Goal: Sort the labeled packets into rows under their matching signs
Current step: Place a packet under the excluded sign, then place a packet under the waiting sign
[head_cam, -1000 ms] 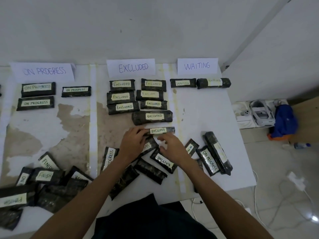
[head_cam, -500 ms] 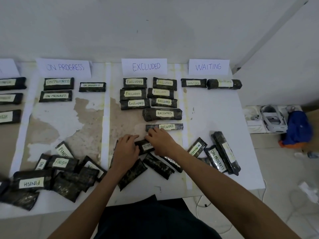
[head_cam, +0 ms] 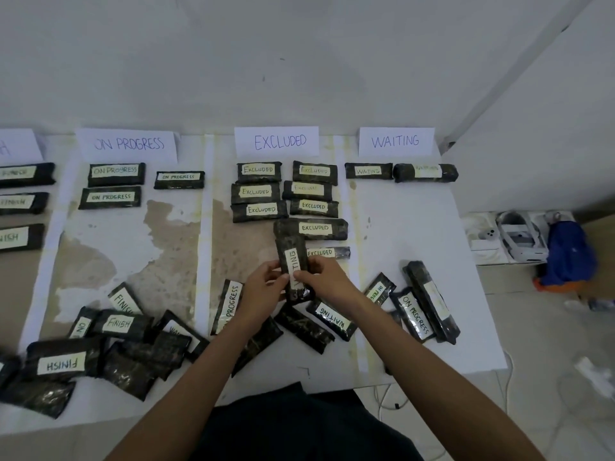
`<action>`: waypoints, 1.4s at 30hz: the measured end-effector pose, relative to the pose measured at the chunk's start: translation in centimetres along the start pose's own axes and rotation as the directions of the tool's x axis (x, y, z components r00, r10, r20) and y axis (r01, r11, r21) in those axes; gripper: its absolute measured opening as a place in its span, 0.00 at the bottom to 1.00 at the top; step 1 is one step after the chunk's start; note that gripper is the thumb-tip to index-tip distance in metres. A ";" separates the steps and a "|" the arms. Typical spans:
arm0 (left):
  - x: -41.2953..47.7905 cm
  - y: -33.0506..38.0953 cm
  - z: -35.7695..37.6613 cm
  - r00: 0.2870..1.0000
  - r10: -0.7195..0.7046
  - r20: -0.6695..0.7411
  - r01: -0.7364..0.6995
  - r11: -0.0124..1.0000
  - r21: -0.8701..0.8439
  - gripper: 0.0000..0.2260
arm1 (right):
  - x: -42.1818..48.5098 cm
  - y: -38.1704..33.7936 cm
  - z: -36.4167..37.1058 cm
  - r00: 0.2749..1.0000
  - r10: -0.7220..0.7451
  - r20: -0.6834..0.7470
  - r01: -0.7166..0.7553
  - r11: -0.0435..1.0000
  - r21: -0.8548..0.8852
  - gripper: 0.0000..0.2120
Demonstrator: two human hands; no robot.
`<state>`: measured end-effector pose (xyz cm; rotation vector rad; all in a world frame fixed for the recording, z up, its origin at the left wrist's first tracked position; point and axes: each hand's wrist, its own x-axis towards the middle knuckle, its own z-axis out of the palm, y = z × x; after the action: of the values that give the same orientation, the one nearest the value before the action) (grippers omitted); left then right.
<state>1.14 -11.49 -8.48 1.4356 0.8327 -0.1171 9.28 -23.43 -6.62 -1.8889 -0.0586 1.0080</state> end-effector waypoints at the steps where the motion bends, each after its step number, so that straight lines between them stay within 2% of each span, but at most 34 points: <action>1: 0.0 0.2 0.2 1.000 0.012 0.015 -0.012 1.000 0.025 0.12 | -0.2 0.2 -0.2 1.000 0.007 0.005 -0.007 1.000 0.020 0.13; 3: 0.3 0.5 0.5 0.998 0.044 0.042 -0.048 0.995 0.092 0.12 | -0.5 0.3 -1.0 1.000 -0.016 -0.016 0.015 1.000 -0.017 0.17; 4: 0.4 0.8 0.6 0.996 0.063 0.055 -0.071 0.987 0.143 0.12 | -0.7 0.0 -1.6 0.996 -0.076 -0.044 0.071 0.992 -0.107 0.22; 5: 0.6 1.1 0.7 0.994 0.081 0.074 -0.094 0.976 0.194 0.12 | -0.8 -0.2 -2.4 0.981 -0.180 -0.065 0.157 0.951 -0.267 0.28; 6: 1.0 1.4 0.8 0.991 0.096 0.093 -0.116 0.964 0.241 0.12 | -0.7 -0.4 -3.4 0.950 -0.310 -0.043 0.256 0.847 -0.466 0.34; 7: 1.3 1.8 0.9 0.987 0.114 0.114 -0.142 0.951 0.276 0.12 | -0.6 -0.5 -4.4 0.904 -0.427 0.029 0.340 0.675 -0.654 0.39; 8: 1.6 2.2 1.1 0.983 0.129 0.134 -0.165 0.935 0.312 0.12 | -0.4 -0.6 -5.4 0.858 -0.499 0.117 0.390 0.488 -0.780 0.43; 9: 1.9 2.7 1.3 0.977 0.142 0.159 -0.189 0.921 0.340 0.13 | -0.2 -0.6 -6.3 0.823 -0.537 0.185 0.416 0.348 -0.840 0.46; 10: 2.2 3.2 1.6 0.971 0.150 0.186 -0.210 0.907 0.365 0.14 | 0.0 -0.5 -7.1 0.808 -0.549 0.215 0.423 0.286 -0.860 0.49; 12: 2.9 4.2 2.3 0.955 0.161 0.249 -0.253 0.880 0.403 0.15 | 0.2 -0.4 -8.4 0.801 -0.566 0.194 0.422 0.305 -0.854 0.52; 14: 3.6 5.1 3.3 0.940 0.166 0.299 -0.292 0.845 0.448 0.15 | 0.2 -0.3 -9.5 0.779 -0.593 0.205 0.436 0.277 -0.857 0.50; 17: 4.8 6.0 5.3 0.909 0.179 0.377 -0.365 0.777 0.512 0.15 | 0.9 0.0 -11.1 0.733 -0.605 0.311 0.448 0.083 -0.890 0.41; 23: 6.9 7.7 9.9 0.843 0.184 0.506 -0.495 0.633 0.595 0.14 | 2.8 0.4 -15.0 0.682 -0.634 0.365 0.422 -0.067 -0.904 0.26; 25: 7.8 8.2 11.6 0.843 0.196 0.502 -0.504 0.616 0.606 0.14 | 3.3 0.3 -17.1 0.688 -0.624 0.370 0.424 -0.068 -0.903 0.23; 28: 9.4 9.1 14.2 0.858 0.297 0.419 -0.509 0.603 0.614 0.17 | 4.4 0.6 -20.9 0.765 -0.571 0.299 0.360 -0.007 -0.933 0.23; 31: 11.5 10.2 16.7 0.829 0.377 0.413 -0.559 0.535 0.634 0.19 | 5.9 1.1 -25.2 0.853 -0.505 0.131 0.251 0.175 -0.952 0.21; 34: 13.6 10.8 18.8 0.815 0.376 0.442 -0.578 0.464 0.671 0.22 | 7.9 1.8 -29.1 0.904 -0.426 -0.043 0.118 0.346 -0.931 0.19; 38: 16.3 10.4 21.6 0.817 0.299 0.494 -0.577 0.379 0.724 0.25 | 11.2 3.0 -33.2 0.921 -0.349 -0.172 0.018 0.482 -0.876 0.19; 42: 17.8 9.4 23.7 0.814 0.277 0.510 -0.579 0.330 0.746 0.25 | 13.6 4.1 -35.5 0.919 -0.325 -0.224 -0.015 0.538 -0.843 0.20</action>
<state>29.26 -23.93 -12.88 2.5426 0.0022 -0.3908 40.27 -45.45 -11.06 -2.8663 -0.5937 0.4775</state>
